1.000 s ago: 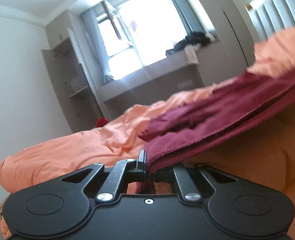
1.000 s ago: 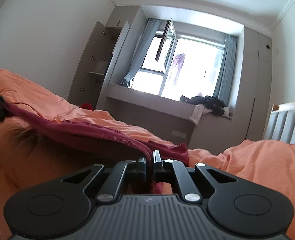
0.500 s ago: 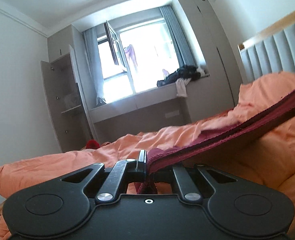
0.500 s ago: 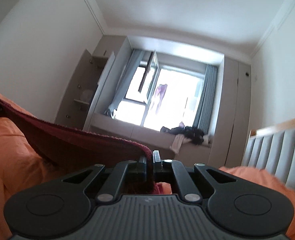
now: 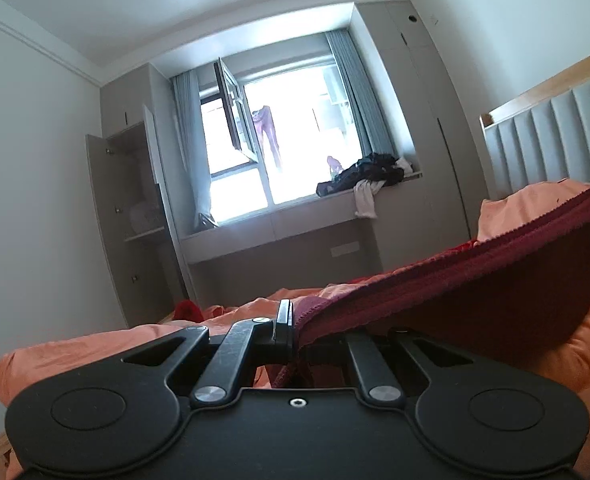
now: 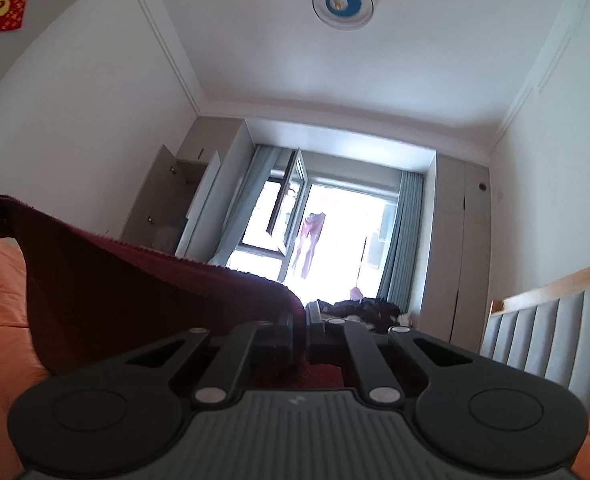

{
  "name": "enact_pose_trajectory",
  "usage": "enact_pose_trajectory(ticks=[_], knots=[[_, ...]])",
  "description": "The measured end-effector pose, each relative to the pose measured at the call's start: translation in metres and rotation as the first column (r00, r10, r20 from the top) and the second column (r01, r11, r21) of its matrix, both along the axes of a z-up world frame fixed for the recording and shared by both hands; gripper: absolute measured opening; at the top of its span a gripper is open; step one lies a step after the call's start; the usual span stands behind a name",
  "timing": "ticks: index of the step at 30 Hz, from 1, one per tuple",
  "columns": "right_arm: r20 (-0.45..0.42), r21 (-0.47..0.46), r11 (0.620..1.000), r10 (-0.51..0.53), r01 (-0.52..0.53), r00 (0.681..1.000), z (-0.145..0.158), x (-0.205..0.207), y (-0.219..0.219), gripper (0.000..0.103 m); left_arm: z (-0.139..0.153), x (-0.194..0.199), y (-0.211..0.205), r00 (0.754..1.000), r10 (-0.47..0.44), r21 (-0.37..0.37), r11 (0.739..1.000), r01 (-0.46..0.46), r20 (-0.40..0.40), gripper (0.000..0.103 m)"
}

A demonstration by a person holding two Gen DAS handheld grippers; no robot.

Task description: Fold small clothes

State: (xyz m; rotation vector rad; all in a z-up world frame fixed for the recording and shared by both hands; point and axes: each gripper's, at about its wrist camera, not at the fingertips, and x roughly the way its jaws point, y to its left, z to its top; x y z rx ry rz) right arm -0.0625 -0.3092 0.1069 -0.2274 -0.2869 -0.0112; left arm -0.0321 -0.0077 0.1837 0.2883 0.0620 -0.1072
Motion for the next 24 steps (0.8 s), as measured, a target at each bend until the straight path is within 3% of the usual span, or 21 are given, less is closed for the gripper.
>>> enact_pose_trajectory(ticks=[4,9,15,24], knots=[[-0.081,0.007,1.0,0.008,-0.008,0.997,0.005,0.059,-0.013,0.005,0.007,0.065,-0.007,0.996,-0.005,-0.044,0.999,0.002,-0.084,0.005],[-0.163,-0.018,1.0,-0.006,0.003,0.987,0.003,0.139,-0.023,0.006,0.001,0.144,-0.018,0.988,0.031,-0.032,0.999,-0.036,-0.152,0.006],[-0.269,-0.05,0.999,-0.017,0.004,0.963,-0.019,0.23,-0.02,0.006,-0.03,0.235,-0.029,0.966,0.093,-0.011,0.995,-0.099,-0.241,0.006],[-0.411,-0.063,0.998,-0.004,-0.024,0.912,-0.059,0.324,-0.01,0.006,-0.081,0.332,-0.015,0.913,0.115,-0.079,0.984,-0.158,-0.392,0.006]])
